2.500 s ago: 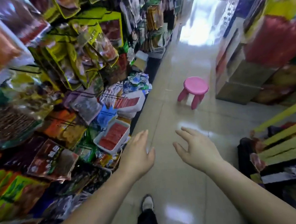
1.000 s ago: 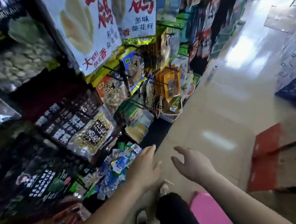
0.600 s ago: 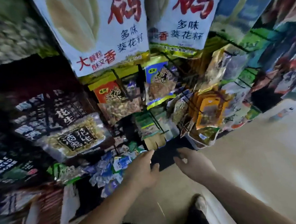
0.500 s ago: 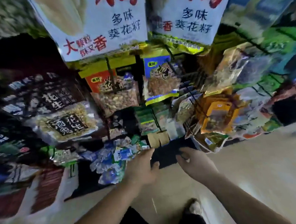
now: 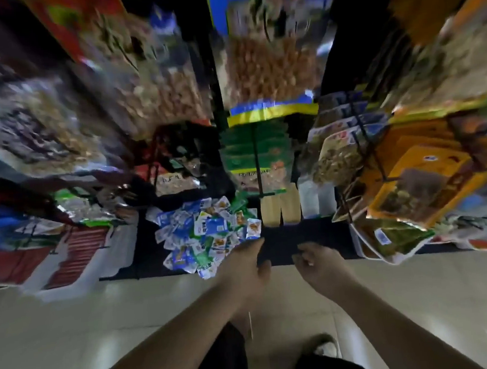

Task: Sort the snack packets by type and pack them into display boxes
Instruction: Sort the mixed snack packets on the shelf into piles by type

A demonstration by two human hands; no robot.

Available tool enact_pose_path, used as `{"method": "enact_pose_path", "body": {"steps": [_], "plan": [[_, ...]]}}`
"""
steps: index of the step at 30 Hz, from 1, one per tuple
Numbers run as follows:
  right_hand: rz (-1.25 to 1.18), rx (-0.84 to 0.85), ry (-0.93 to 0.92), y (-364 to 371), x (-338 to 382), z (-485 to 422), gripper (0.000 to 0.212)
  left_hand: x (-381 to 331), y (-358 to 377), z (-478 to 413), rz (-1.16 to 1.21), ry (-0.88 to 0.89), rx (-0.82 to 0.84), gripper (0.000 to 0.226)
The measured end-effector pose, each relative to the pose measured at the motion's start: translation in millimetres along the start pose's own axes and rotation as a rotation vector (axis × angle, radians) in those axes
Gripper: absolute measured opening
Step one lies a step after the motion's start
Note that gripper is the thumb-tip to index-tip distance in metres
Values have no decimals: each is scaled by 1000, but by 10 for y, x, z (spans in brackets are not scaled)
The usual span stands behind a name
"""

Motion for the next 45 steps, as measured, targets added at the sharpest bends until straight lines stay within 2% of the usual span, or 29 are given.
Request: {"method": "enact_pose_path", "body": {"steps": [6,8,14,21,24,29,33,37,40,45], "plan": [[199,21,-15,997,-960,-1225,67,826,1384,-1369,-158,75,49,58],[260,36,-15,1306,-1141,-1499,64,1130,1777,-1688,-216,103,50,60],[254,-9,-83,1900,-1352,-1815,67,1877,2391,-2117,-199,176,2,61],[368,-59,-84,2069,-875,-1248,50,2235,2095,-1519,-79,239,-60,65],[471,-72,-163,2136,-452,-1139,20,2432,1877,-1335,-34,252,-88,68],[430,-71,-280,2301,108,-1188,29,2831,1706,-1146,-12,156,-121,70],[356,-62,-355,2373,348,-1350,50,3055,1517,-1142,-42,80,-143,76],[286,70,-358,2372,502,-1817,64,3261,1271,-1232,-107,2,-167,79],[201,99,-342,2512,500,-2205,68,3484,1142,-1441,-153,-27,-178,80],[314,281,-289,2870,345,-2763,79,3879,1169,-1952,-288,-58,-66,90]]}}
Point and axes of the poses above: each hand's wrist, its own z-axis away from the middle knuckle, its own y-axis out of the palm, x = y × z, the point moved 1 cm from there along -z, towards the middle knuckle, and after that the axes turned 4 degrees about -y, right-handed, at the moved point
